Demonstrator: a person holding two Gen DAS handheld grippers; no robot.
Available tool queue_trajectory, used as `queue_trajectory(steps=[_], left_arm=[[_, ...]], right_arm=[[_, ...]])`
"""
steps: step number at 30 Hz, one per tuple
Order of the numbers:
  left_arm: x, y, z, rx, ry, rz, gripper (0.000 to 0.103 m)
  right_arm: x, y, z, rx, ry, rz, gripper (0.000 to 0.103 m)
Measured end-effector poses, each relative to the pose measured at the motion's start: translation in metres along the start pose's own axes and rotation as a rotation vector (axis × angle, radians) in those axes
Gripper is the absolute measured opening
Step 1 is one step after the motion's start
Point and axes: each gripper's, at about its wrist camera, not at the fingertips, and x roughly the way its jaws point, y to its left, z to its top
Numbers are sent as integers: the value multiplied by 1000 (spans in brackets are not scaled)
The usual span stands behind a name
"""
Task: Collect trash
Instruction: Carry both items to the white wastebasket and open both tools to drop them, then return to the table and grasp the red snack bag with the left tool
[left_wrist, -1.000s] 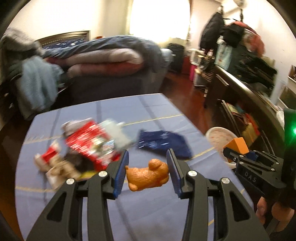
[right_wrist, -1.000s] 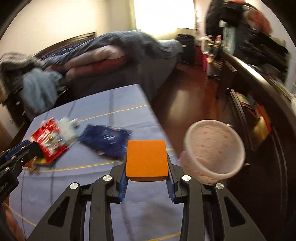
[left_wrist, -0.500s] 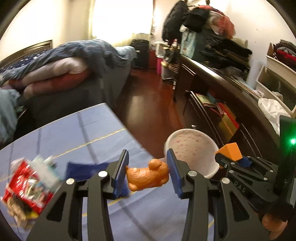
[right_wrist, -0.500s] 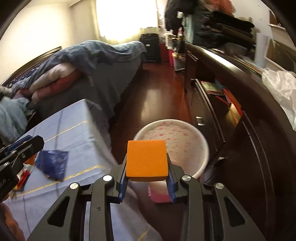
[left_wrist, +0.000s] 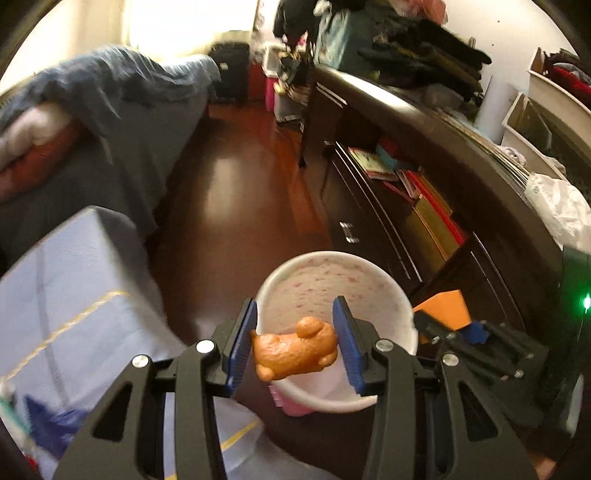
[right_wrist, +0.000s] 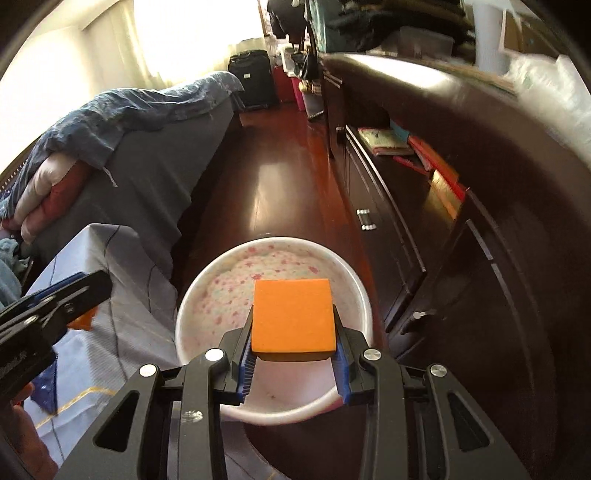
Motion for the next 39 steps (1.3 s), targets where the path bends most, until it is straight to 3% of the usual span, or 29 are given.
queue_trajectory(steps=[2, 7, 9, 11, 13, 19, 23, 29, 35, 39], left_arm=[[18, -4, 5, -3, 28, -30, 43], [59, -15, 10, 7, 75, -23, 44], [67, -14, 11, -6, 87, -35, 46], [69, -12, 10, -13, 79, -33, 62], [70, -8, 11, -25, 67, -40, 70], [70, 1, 13, -64, 73, -57, 74], [49, 9, 10, -81, 43, -48, 74], [-17, 26, -6, -85, -32, 88, 77], [-83, 60, -35, -119, -90, 230, 84], [-121, 89, -60, -167, -93, 316, 86]], right_arm=[[13, -4, 0, 5, 15, 0, 35], [33, -9, -2, 5, 24, 6, 36], [37, -10, -2, 1, 23, 8, 44], [40, -11, -3, -2, 21, -4, 48], [42, -10, -3, -2, 25, -8, 49], [41, -7, -7, -8, 36, -24, 51], [29, -1, -11, -9, 41, -33, 54], [-10, 20, -16, -39, 16, -43, 66], [-65, 69, -28, -135, -56, 50, 79], [-91, 102, -38, -198, -83, 111, 82]])
